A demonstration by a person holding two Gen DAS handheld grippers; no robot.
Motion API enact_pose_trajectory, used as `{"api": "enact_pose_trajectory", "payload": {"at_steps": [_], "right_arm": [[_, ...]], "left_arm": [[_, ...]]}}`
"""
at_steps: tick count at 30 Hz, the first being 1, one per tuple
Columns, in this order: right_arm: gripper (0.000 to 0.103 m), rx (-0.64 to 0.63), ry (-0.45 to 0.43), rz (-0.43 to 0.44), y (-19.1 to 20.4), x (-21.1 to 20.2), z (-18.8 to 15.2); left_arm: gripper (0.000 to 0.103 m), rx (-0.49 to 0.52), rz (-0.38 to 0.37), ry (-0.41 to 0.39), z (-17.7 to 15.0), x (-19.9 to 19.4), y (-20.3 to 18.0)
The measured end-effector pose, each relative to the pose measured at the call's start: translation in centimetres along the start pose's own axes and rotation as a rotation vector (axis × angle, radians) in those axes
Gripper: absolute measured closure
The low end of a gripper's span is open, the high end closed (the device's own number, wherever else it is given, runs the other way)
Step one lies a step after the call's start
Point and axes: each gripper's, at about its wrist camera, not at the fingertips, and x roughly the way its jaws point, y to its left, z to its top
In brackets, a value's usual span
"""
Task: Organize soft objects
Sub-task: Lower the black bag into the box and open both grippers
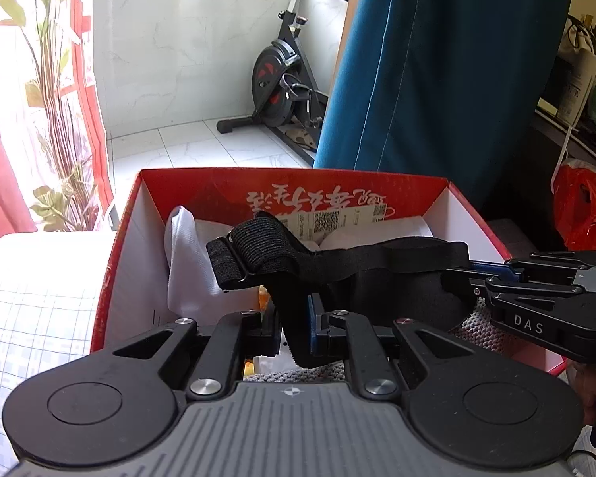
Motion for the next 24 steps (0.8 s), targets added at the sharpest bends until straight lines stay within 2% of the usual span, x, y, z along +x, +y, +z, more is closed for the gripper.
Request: {"api": "enact_pose_trajectory", "payload": {"at_steps": [5,11,13,15,17,20,22,24], "right_arm": [[0.092,-0.004,0.019,-0.002,-0.2,0.5,-0.1],[0.090,-0.006,0.022,-0.011,-0.3,0.7,0.0],[0.085,-0.014,0.013,-0.021,-0.2,0.3,0.0],[0.082,-0.024,0.000,-0.033,-0.1,-0.1,0.0],[0.077,-0.034,-0.016,-0.040,0.0,-0.6,0.0],[0.074,-0.043,-0.027,-0.053,-0.1,-1.4,0.0],[0.063,-0.039,-0.032,-0.051,-0.3,-2.0,0.0],[0.050,-0.038,-0.047,-0.048,-0.4,-2.9,0.0]], "left_arm": [[0.089,0.010,-0.004,0.027,0.1,0.2,-0.3],[0.086,0.013,-0.011,0.024,0.3,0.1,-0.1],[0.074,0.023,0.002,0.020,0.5,-0.1,-0.3],[0.046,0.035,0.017,0.011,0.6,-0.4,-0.4],[0.035,0.041,0.031,-0.003,0.6,-1.0,-0.5],[0.031,0.046,0.053,-0.016,0.8,-1.8,-0.5],[0.026,0.043,0.064,-0.024,0.9,-2.5,-0.5],[0.009,0.042,0.073,-0.039,0.9,-3.2,-0.5]]}}
